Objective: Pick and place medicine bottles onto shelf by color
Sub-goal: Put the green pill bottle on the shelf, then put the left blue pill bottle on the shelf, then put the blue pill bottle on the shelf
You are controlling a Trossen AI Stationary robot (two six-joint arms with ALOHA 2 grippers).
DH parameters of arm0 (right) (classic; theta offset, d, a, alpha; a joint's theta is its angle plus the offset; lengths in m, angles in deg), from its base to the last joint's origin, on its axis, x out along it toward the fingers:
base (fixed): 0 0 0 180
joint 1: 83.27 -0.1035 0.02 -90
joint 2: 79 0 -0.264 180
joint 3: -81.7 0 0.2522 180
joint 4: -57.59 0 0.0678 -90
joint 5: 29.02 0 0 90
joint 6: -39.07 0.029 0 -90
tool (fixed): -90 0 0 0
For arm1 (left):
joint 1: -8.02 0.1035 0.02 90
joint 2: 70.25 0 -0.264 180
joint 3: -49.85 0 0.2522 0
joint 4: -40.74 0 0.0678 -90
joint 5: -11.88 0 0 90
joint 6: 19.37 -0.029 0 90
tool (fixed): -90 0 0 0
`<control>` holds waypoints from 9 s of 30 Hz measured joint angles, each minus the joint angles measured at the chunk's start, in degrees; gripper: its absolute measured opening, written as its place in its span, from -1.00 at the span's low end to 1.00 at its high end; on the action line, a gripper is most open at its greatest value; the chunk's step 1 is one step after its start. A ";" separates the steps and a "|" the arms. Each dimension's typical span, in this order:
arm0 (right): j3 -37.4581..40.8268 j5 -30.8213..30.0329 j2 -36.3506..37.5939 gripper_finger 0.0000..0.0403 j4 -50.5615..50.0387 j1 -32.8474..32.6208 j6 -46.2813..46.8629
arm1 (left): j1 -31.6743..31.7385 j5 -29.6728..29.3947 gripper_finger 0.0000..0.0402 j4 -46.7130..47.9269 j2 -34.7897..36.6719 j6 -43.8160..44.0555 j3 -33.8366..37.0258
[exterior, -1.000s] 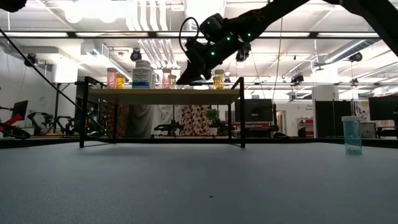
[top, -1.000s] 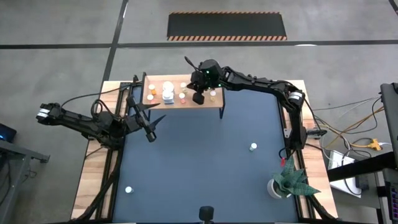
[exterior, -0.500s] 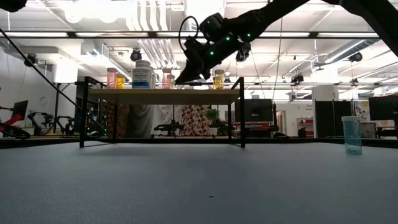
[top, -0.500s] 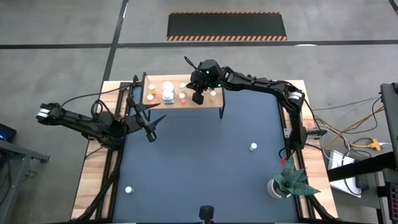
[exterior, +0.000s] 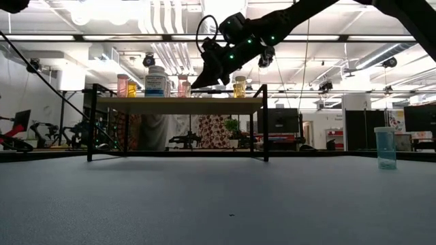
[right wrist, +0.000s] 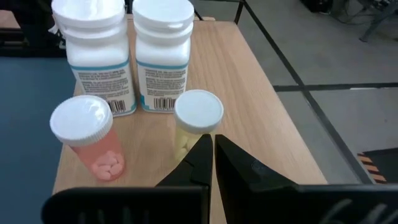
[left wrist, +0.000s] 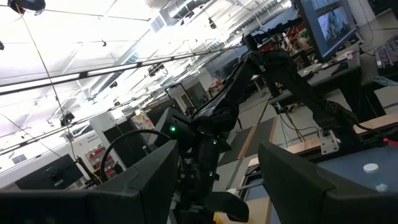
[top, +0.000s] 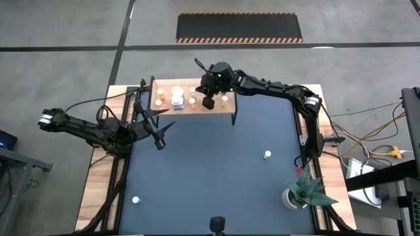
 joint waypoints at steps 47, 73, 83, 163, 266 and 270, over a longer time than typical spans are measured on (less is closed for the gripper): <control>43.42 -5.14 43.26 -0.96 -0.54 -26.66 -1.75 | -12.72 22.27 -0.12 61.64 -27.85 103.17 -19.38; 49.48 -4.43 43.41 -0.96 4.77 -26.64 -3.20 | -34.72 52.00 0.09 93.16 -45.90 150.90 -32.76; 49.48 -4.35 43.41 -0.96 4.78 -26.64 -3.08 | -38.28 51.78 0.32 89.32 -45.99 151.38 -27.73; 50.82 -4.52 46.82 -0.96 -4.53 -26.47 -6.91 | 28.14 16.14 -0.51 108.59 -73.69 31.19 -93.80; 51.25 -4.55 46.75 -0.96 -4.75 -26.47 -2.94 | 10.20 15.68 -0.98 88.26 -59.22 28.66 -74.50; 51.67 -4.56 46.73 -0.96 -4.67 -26.49 0.41 | 4.89 15.86 -0.98 81.91 -54.14 28.52 -67.81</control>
